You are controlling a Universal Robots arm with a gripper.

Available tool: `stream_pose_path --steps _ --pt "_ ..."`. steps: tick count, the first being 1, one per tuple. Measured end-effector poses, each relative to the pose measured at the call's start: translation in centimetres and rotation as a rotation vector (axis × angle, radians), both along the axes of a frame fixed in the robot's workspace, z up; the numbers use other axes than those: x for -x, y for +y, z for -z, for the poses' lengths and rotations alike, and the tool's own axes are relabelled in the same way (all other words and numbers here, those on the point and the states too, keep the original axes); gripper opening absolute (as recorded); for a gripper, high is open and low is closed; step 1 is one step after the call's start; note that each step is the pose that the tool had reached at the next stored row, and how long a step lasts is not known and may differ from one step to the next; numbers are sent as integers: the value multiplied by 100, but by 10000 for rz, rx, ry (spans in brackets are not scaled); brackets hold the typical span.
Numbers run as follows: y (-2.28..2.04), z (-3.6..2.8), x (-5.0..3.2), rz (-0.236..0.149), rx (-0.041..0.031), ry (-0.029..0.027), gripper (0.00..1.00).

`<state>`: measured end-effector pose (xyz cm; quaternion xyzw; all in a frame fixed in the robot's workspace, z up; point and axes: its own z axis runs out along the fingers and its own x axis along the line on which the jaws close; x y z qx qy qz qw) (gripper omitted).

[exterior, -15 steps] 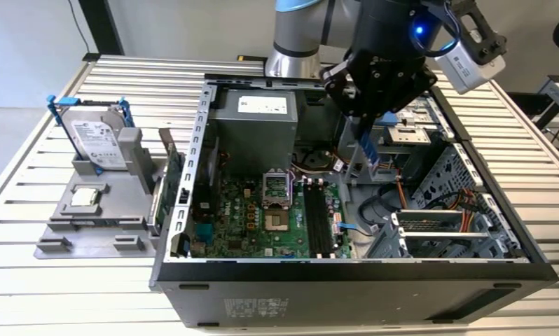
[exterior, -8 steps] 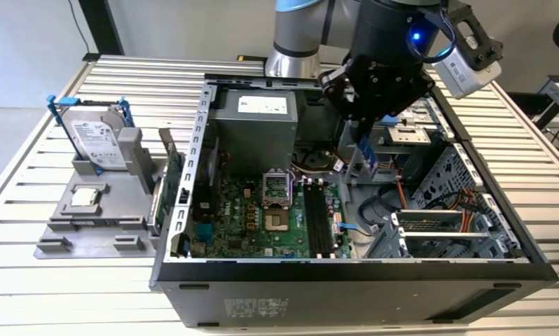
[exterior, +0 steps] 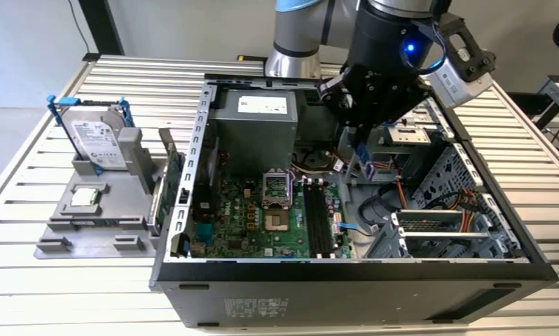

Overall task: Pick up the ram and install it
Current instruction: 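Insert the ram into the slot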

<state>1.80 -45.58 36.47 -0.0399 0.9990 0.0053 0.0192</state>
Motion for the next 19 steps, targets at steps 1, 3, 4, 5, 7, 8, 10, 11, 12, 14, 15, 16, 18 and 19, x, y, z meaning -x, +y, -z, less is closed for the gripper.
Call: stream_pose_path --steps 1,3,4,5,7,8,10,11,12,14,15,16,18,19 --pt "0 10 0 79 3 0 0" --pt "0 31 0 243 4 0 0" --pt "1 43 0 322 4 0 0" --pt "2 57 0 401 6 0 0" --pt "4 86 0 549 14 3 0" --pt "6 102 0 607 16 4 0" --pt "8 138 0 718 18 4 0" --pt "9 156 0 782 18 4 0" --pt "9 176 0 857 19 4 0" --pt "11 211 0 965 20 5 0" --pt "14 228 0 969 20 5 0" --pt "16 248 0 967 19 4 0" --pt "19 284 0 857 20 3 0" --pt "19 303 0 760 20 3 0"
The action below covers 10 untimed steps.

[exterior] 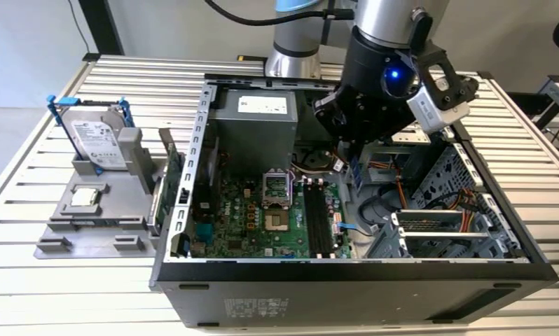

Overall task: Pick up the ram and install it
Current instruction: 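Insert the ram into the slot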

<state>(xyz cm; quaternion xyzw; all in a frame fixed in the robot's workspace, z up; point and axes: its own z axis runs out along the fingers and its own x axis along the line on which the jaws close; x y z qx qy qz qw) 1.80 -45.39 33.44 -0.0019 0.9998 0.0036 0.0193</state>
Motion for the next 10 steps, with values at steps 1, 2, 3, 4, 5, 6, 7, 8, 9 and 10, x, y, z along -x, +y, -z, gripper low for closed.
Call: stream_pose_path --steps 1,2,3,4,5,6,7,8,9,10 --pt "2 19 1 -74 -1 -2 0" --pt "3 35 4 -89 0 -2 0" --pt "4 54 8 -88 0 -2 0" --pt "4 72 7 -90 0 -2 0" --pt "4 90 7 -91 3 -1 0" --pt "4 108 7 -86 11 -5 0" --pt "4 124 7 -65 20 -13 0" --pt "4 135 8 2 33 -24 0" --pt "4 151 9 125 41 -30 0" --pt "4 169 9 287 43 -29 0"
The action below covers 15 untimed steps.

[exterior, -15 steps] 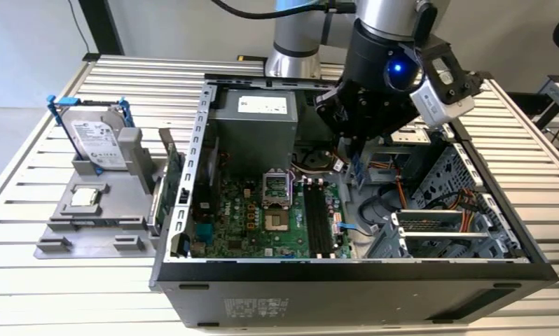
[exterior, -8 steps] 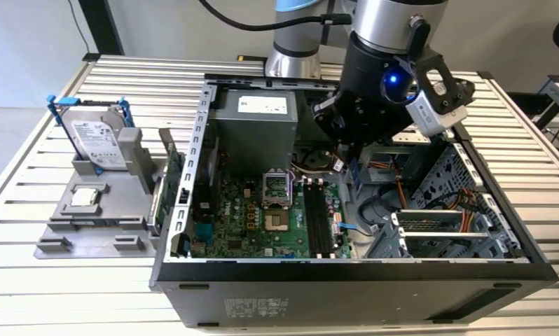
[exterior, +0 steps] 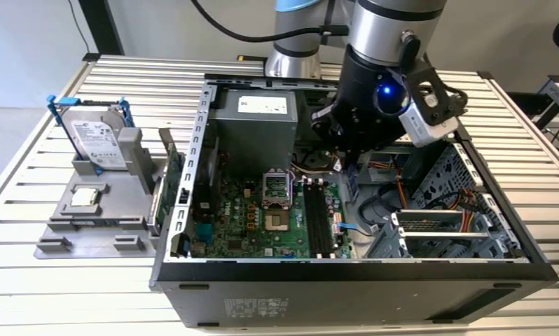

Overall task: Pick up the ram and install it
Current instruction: 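Insert the ram into the slot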

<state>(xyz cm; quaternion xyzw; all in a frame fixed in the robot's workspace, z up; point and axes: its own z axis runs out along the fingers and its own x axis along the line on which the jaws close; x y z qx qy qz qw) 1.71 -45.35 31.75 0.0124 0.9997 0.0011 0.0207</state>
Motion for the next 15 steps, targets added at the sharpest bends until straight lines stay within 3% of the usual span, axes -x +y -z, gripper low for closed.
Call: stream_pose_path --steps 4,15 --pt "3 72 2 537 14 0 0" --pt "-4 246 1 549 16 31 0"
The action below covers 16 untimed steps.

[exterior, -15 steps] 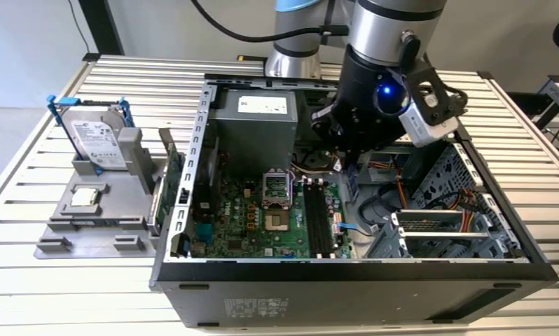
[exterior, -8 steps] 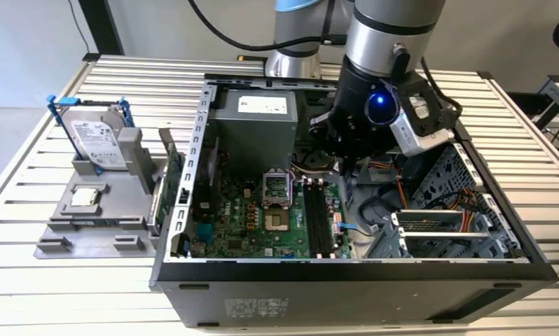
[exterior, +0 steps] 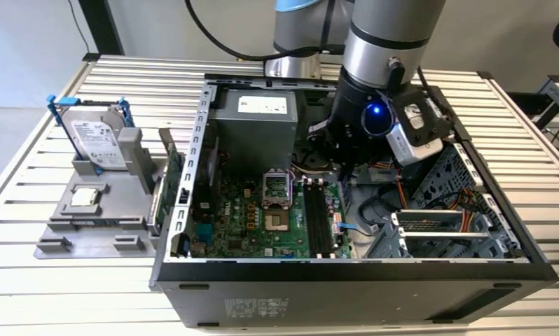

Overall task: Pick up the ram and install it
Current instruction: 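Insert the ram into the slot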

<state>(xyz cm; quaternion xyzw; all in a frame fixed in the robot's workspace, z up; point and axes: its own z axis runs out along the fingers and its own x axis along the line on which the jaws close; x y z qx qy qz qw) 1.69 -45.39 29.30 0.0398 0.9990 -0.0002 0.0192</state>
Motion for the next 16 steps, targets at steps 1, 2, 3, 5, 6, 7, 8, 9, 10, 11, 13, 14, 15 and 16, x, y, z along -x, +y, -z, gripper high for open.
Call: stream_pose_path --steps 1,2,3,5,6,7,8,9,10,11,13,14,15,16 --pt "0 18 0 0 1 0 0" --pt "0 37 0 0 -1 0 0" --pt "0 55 0 0 -2 -1 0" --pt "0 91 0 0 0 0 0" --pt "0 110 0 0 1 0 0" --pt "0 128 0 -1 0 0 0" --pt "0 146 0 -1 -1 0 0" --pt "0 164 1 0 -1 -1 0" --pt "0 182 1 0 0 0 0" --pt "0 200 1 -3 0 0 0" --pt "-1 236 1 -26 -1 0 0" --pt "-1 256 1 -35 -1 0 0" --pt "-2 273 0 -47 -1 0 0" --pt "-4 291 0 -79 0 0 0"
